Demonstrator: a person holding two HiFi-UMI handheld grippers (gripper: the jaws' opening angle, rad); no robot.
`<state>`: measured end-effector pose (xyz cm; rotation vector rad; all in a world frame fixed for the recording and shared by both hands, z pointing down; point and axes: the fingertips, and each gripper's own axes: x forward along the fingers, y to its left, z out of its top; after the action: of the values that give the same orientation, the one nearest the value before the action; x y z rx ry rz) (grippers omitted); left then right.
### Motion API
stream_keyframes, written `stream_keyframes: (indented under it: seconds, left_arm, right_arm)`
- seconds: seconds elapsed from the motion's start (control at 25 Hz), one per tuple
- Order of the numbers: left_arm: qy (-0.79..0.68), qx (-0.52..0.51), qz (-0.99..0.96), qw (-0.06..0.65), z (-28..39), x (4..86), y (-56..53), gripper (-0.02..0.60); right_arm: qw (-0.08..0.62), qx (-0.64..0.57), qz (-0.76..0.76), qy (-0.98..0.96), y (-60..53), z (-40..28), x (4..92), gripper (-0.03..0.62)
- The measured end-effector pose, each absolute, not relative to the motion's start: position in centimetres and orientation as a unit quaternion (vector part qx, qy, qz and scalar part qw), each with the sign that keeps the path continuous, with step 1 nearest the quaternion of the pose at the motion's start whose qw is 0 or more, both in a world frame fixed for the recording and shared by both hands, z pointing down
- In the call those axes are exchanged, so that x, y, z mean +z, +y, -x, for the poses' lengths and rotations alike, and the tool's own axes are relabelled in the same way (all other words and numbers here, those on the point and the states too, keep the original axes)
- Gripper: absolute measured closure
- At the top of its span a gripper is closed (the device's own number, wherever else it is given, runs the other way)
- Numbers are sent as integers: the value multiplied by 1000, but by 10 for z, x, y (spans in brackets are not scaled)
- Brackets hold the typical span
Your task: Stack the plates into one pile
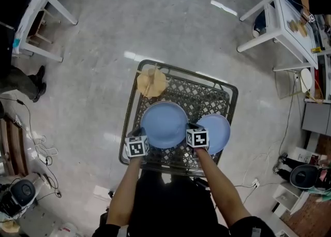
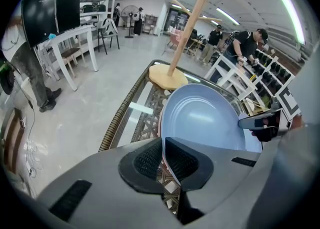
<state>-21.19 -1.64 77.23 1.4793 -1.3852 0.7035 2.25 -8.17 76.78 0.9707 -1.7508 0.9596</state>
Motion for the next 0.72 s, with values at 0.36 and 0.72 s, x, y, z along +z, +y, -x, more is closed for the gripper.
stream_keyframes:
  seconds: [0.36,0.72]
  left_arm:
    - [-561,298,-606,479,212,781,-9,554]
    - [-566,294,-606,476,212,782,-11,554]
  right_arm:
    - [453,386,-391,-702,-74,-21,777,571]
    - [460,380,-391,-701,-64,-22,785,571]
